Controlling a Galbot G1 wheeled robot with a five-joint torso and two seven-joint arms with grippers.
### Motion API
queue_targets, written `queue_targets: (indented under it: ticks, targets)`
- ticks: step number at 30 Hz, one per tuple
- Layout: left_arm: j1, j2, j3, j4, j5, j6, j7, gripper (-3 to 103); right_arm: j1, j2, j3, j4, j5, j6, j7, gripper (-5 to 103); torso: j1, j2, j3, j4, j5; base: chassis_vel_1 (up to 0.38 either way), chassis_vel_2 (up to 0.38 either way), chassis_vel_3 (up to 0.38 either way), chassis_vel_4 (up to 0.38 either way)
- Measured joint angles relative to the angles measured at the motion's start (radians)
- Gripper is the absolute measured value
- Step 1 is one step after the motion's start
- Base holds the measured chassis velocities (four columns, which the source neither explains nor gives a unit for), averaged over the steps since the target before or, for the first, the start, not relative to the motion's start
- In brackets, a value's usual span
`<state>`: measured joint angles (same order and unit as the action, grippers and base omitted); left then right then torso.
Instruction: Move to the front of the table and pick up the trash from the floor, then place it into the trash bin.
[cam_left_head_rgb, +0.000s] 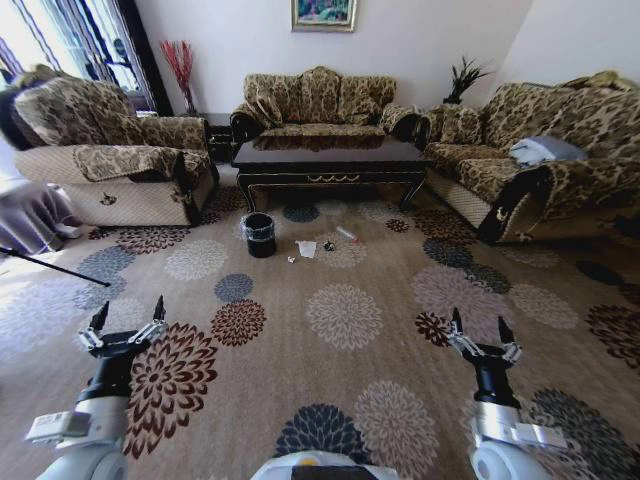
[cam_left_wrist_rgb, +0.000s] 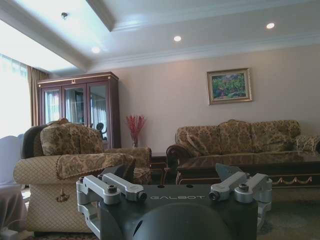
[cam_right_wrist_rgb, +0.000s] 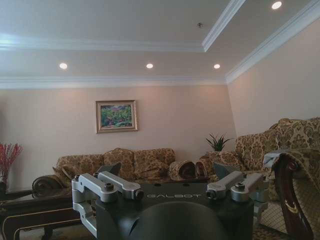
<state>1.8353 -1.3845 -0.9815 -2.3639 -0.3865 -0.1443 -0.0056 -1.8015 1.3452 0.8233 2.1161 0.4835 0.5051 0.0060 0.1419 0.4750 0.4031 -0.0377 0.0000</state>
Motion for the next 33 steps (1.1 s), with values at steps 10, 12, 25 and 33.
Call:
queue_targets:
  ticks: [10, 12, 25, 33]
  targets:
    - [-0.002, -0.004, 0.004, -0.003, 0.003, 0.000, 0.000, 100, -0.002, 0.003, -0.001, 0.000, -0.004, 0.001, -0.001, 100, -0.014, -0.042, -0.028, 0.0000, 0.0000, 0.000, 0.000, 0.000, 0.000]
    - [-0.004, -0.005, 0.007, -0.002, 0.006, 0.000, 0.000, 100, -0.002, 0.004, -0.002, 0.000, -0.006, 0.001, -0.001, 100, -0.018, -0.054, -0.036, 0.0000, 0.0000, 0.000, 0.000, 0.000, 0.000]
    - [-0.010, -0.009, 0.012, 0.001, 0.007, 0.000, 0.001, 100, -0.002, 0.007, -0.010, -0.004, -0.015, 0.002, -0.001, 100, -0.034, -0.101, -0.067, 0.0000, 0.0000, 0.000, 0.000, 0.000, 0.000]
    - [-0.016, -0.013, 0.021, 0.012, 0.018, 0.000, 0.001, 100, 0.002, 0.006, -0.010, -0.006, -0.011, 0.002, 0.013, 100, -0.045, -0.136, -0.091, 0.0000, 0.0000, 0.000, 0.000, 0.000, 0.000]
